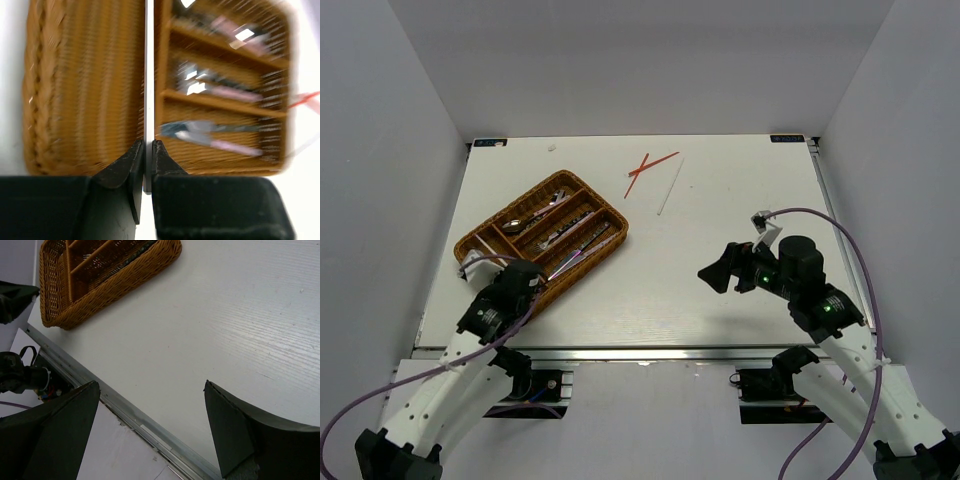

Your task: Sort the eating utensils into containers

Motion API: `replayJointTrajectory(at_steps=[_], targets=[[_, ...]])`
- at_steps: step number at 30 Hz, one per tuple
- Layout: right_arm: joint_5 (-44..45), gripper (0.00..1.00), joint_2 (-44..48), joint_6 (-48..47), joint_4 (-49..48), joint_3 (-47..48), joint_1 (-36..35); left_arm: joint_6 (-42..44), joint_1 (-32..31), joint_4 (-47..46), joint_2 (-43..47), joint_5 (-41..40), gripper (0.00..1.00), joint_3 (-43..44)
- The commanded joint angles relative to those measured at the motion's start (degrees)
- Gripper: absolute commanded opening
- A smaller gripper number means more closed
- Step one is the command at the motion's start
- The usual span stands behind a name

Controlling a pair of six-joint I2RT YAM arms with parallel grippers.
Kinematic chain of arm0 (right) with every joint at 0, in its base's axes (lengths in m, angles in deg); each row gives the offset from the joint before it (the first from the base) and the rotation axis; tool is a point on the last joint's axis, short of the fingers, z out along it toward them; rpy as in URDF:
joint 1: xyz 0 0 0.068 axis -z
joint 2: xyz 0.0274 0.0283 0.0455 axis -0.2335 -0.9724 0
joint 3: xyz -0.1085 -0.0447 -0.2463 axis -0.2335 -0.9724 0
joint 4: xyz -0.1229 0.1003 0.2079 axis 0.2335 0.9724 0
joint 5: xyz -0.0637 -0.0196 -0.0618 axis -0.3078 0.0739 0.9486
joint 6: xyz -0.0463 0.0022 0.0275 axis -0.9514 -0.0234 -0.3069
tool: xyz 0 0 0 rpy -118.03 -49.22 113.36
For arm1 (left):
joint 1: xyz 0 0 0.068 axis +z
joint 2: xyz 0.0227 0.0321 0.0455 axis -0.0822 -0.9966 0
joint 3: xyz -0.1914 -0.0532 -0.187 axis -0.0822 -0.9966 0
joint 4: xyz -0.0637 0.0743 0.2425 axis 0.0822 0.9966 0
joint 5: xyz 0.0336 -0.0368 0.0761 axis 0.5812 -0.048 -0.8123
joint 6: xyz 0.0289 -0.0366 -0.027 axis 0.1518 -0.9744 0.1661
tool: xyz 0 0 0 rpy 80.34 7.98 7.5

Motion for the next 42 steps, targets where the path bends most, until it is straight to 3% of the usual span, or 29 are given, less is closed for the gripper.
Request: replayJointTrajectory(at_steps=[1, 13, 16, 20, 21, 24, 32, 34, 35, 36, 40, 42], targets=[[-1.5, 0.89, 0.74, -0.05, -2.77, -0.45, 0.09, -3.96, -0.17, 1.51, -2.54, 2.55, 0.0, -2.91], [-2.29, 0.89, -0.14, 0.12, -4.97, -2.11, 0.17, -1.51, -0.17, -0.52, -4.29, 0.19, 0.03, -7.05], [-2.38, 0.89, -0.67, 0.21, -5.76, -2.9, 0.09, 0.08, -0.17, -1.4, -5.53, -0.86, 0.09, -6.61], [-2.82, 0.89, -1.46, 0.82, -7.16, -3.79, 0.09, 0.44, -0.17, -0.87, -7.2, -2.36, 0.32, -5.56], [-2.99, 0.89, -1.81, 1.0, -7.69, -3.96, 0.09, 0.52, -0.17, -0.87, -7.03, -2.62, 0.45, -5.47], [-3.52, 0.89, -2.51, 1.35, -8.22, -4.14, 0.09, 0.79, -0.17, -0.17, -6.24, -3.68, 0.62, -4.24], [-2.99, 0.89, -6.9, 3.55, -12.43, -4.31, 0.17, 7.11, -0.17, 2.02, -4.83, -6.23, 0.76, 2.79], [-0.55, 0.89, -9.1, 4.95, -13.84, -4.23, 0.09, 14.97, -0.17, -1.99, -4.83, -2.21, 0.79, 4.55], [1.29, 0.89, -11.28, 5.39, -14.37, -3.97, 0.0, 17.98, -0.17, -6.02, -5.35, 0.25, 0.95, 5.16], [3.49, 0.89, -12.69, 5.66, -14.37, -2.74, -0.09, 20.19, -0.17, -6.84, -6.31, 2.19, 0.98, 6.99], [15.34, 0.89, -22.79, 6.89, -14.29, 3.14, -0.61, 29.24, -0.17, -5.62, -13.78, 9.22, 0.98, 13.77], [19.4, 0.89, -26.85, 8.12, -13.67, 5.34, -0.79, 32.59, -0.17, -9.56, -18.61, 13.35, 0.98, 15.79]])
